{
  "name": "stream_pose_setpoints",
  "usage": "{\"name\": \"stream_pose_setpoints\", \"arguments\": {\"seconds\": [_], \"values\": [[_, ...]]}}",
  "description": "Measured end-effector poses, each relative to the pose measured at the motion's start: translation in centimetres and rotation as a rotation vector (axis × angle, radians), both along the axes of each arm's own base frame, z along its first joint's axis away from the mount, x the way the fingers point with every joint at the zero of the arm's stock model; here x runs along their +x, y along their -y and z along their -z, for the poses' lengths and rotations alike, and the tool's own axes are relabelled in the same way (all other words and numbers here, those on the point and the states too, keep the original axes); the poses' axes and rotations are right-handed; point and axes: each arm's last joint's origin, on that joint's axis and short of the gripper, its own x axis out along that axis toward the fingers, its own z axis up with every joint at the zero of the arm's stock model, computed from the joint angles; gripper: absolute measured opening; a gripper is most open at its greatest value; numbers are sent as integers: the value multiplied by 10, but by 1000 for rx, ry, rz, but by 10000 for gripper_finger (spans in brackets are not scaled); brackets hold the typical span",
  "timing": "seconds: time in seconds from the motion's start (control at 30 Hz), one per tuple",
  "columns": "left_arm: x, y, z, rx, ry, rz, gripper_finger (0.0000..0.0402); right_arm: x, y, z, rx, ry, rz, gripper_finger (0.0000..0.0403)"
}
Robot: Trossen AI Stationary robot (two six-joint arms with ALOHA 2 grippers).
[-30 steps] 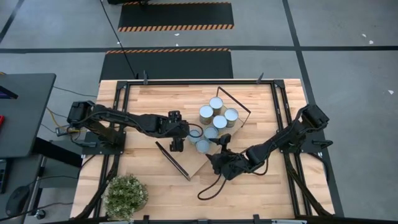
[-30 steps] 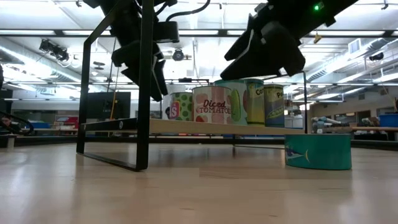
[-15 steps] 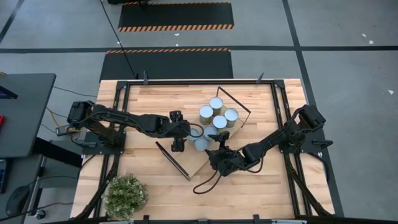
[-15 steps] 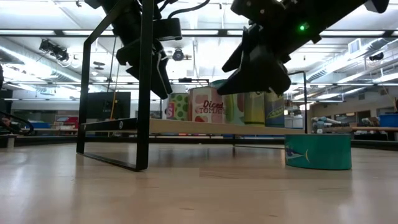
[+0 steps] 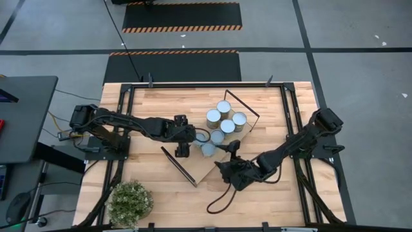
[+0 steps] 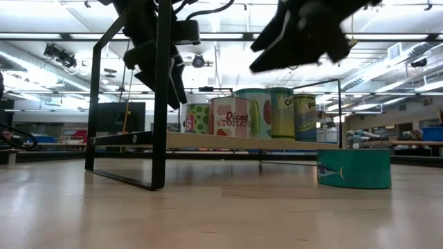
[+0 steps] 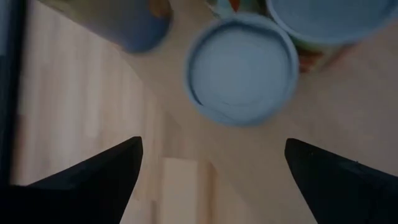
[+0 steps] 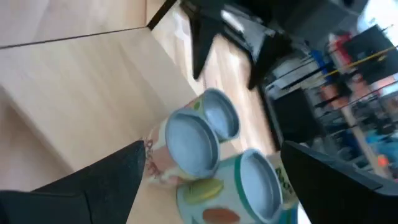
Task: Pick and place cans onto a shelf
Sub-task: Put the blue tuna can on the shelf
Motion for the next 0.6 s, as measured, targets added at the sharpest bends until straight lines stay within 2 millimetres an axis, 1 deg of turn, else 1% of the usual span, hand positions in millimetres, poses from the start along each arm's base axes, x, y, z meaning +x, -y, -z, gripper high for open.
{"name": "stream_pose_setpoints", "arguments": {"seconds": [0.1,0.2,0.27,0.33,0.43,0.5,0.6], "values": [[-3,2,1,-66,-31,9,400,-10,1,-13,107,-62,-23,381],[-6,4,3,-124,-74,24,400,-20,3,-19,318,-155,-84,378],[-7,5,4,-147,-81,30,400,-21,5,-18,463,-222,-103,375],[-7,5,4,-155,-81,32,400,-22,8,-12,553,-294,-107,374],[-7,5,4,-155,-80,31,400,-23,9,0,618,-367,-137,377],[-7,5,4,-155,-79,31,400,-25,6,2,660,-392,-163,382],[-7,5,4,-153,-81,32,400,-30,2,6,640,-391,-156,391]]}}
